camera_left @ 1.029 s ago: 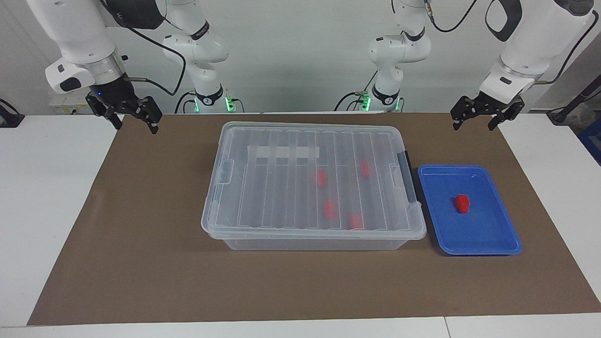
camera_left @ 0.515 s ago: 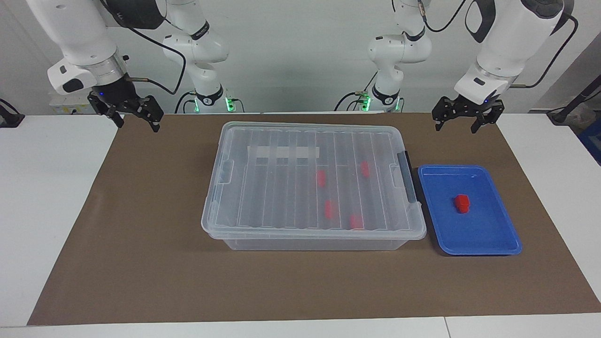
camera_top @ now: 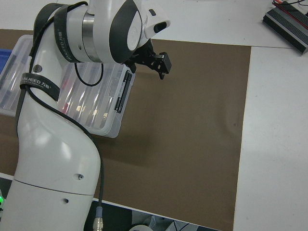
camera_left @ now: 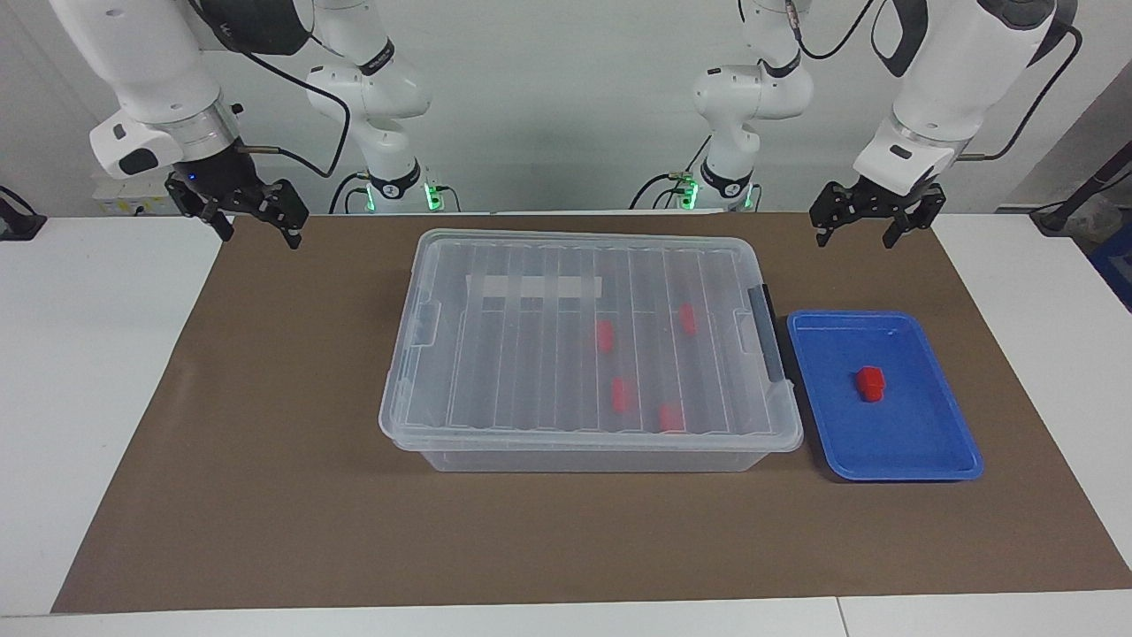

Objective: Place red block in blue tray from box

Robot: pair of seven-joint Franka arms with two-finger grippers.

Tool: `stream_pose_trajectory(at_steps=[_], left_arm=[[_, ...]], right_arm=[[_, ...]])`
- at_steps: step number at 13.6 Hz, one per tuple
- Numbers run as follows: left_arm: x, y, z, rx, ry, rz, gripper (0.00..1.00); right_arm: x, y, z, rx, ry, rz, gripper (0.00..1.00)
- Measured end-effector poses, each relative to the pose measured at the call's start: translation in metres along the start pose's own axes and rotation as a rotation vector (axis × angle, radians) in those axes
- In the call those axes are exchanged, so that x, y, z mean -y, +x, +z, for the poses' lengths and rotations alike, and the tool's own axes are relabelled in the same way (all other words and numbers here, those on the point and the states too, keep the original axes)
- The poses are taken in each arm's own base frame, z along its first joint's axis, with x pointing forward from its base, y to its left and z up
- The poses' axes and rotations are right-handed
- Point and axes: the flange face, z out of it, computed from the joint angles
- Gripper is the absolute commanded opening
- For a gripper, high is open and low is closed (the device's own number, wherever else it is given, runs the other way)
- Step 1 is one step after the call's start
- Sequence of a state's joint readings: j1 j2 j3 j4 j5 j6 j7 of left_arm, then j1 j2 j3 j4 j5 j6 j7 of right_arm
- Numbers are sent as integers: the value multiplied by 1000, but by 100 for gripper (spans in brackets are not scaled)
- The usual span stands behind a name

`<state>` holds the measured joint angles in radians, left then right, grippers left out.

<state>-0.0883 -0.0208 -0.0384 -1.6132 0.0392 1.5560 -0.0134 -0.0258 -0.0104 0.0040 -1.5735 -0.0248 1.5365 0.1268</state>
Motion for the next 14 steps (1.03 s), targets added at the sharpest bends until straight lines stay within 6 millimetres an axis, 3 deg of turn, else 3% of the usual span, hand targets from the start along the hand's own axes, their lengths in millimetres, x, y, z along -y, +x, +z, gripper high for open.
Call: stream_pose_trajectory(at_steps=[5,14], left_arm=[[0,-1,-1,-3,0,-18,100],[4,-1,-2,-4,0,-29,100]], right_arm=[[10,-1,0,0,0,-19,100],[11,-2,2,4,-1,-21,100]])
